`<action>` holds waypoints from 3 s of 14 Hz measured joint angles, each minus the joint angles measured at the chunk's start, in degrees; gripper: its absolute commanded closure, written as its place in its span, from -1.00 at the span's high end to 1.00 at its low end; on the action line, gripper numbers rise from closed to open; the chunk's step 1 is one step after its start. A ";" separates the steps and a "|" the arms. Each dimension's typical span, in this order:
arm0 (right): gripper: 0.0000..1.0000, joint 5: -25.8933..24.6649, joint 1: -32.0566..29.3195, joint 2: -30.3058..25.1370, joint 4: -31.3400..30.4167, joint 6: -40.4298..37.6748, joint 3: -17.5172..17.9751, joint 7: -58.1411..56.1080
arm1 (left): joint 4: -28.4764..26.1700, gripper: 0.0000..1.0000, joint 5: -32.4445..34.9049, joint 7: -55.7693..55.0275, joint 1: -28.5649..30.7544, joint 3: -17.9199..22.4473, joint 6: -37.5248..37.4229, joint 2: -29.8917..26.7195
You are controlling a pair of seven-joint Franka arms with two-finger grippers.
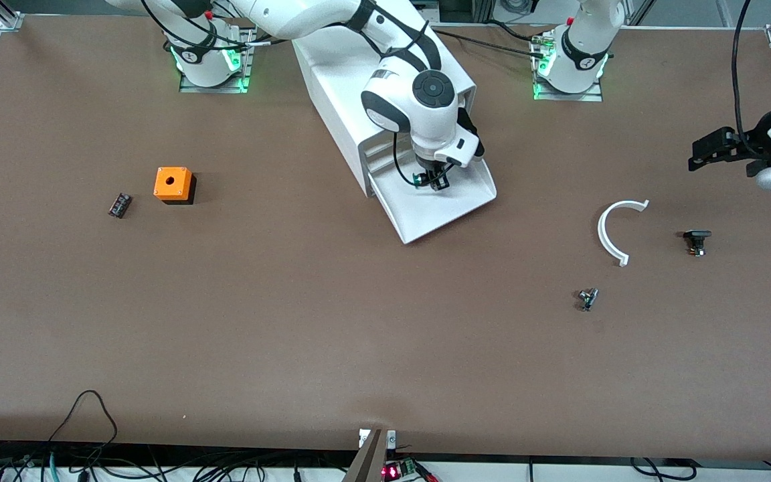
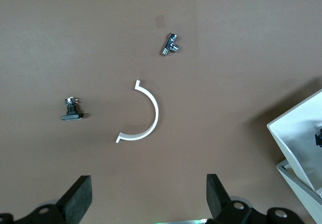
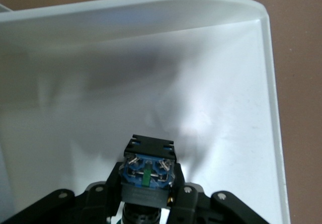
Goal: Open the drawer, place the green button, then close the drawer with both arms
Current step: 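Lower the button into the drawer and open the right gripper, then withdraw the right gripper while the left gripper reaches toward the drawer, then push the drawer shut with the left gripper while the right gripper retracts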
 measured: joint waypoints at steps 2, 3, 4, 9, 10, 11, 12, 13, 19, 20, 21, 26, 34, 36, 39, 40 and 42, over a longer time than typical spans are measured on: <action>1.00 0.00 0.00 0.35 0.23 0.02 -0.13 0.38 | 0.20 1.00 0.00 0.00 0.00 0.01 0.01 0.10; 1.00 0.00 0.01 0.37 0.48 0.02 -0.36 1.65 | 0.36 1.00 0.00 0.00 0.00 0.02 0.02 0.15; 1.00 0.00 -0.03 0.34 1.09 0.00 -0.62 3.23 | 0.53 1.00 0.00 0.00 0.00 0.03 0.02 0.18; 1.00 0.15 -2.69 -1.43 11.39 -4.58 -2.23 6.33 | 1.07 1.00 0.00 0.00 0.00 0.01 0.06 0.94; 1.00 1.09 -4.56 -2.17 13.16 -5.29 -2.37 6.57 | 1.07 1.00 0.00 -0.24 -0.03 -0.03 0.37 1.27; 1.00 3.20 -6.91 -3.05 14.21 -5.73 -2.62 6.58 | 1.07 1.00 0.00 -1.03 -0.17 -0.15 1.34 1.70; 1.00 5.19 -9.43 -4.11 14.73 -6.08 -3.10 6.57 | 1.07 1.00 0.00 -2.44 -0.55 -0.26 2.48 2.23; 1.00 6.24 -11.61 -5.19 14.93 -6.88 -3.81 6.82 | 1.05 1.00 0.00 -3.83 -1.07 -0.38 3.43 2.86; 1.00 7.43 -14.62 -12.09 10.39 -13.38 -11.81 34.94 | -4.70 1.00 0.00 -16.71 -4.63 -2.28 14.86 7.48; 1.00 7.09 -15.10 -13.36 8.66 -14.07 -12.57 41.01 | -7.16 1.00 0.00 -19.63 -5.60 -2.39 19.11 8.60; 1.00 6.68 -15.60 -14.54 7.08 -14.69 -13.55 46.97 | -9.85 1.00 0.00 -22.34 -6.58 -2.66 24.02 9.90; 1.00 6.39 -17.90 -18.67 4.86 -27.25 -16.40 74.75 | -21.66 1.00 0.00 -37.87 -13.53 -4.00 49.61 17.79; 1.00 5.90 -37.29 -32.49 -1.30 -36.58 -17.00 70.78 | -25.53 1.00 0.00 -53.88 -29.43 -0.96 57.66 24.81; 1.00 6.04 -40.42 -35.21 -5.51 -35.29 -16.99 65.63 | -25.61 1.00 0.00 -55.30 -31.09 -0.67 57.79 25.36; 1.00 6.05 -41.96 -37.44 -9.22 -34.54 -17.45 60.23 | -26.96 1.00 0.01 -55.29 -32.80 -1.45 57.73 25.38; 1.00 6.05 -42.01 -37.72 -10.21 -33.94 -18.03 58.34 | -27.57 1.00 0.02 -55.29 -33.43 -2.41 57.73 25.34; 1.00 6.05 -42.27 -38.39 -12.71 -30.90 -19.06 54.17 | -28.89 1.00 0.02 -55.32 -34.55 -4.86 57.59 25.23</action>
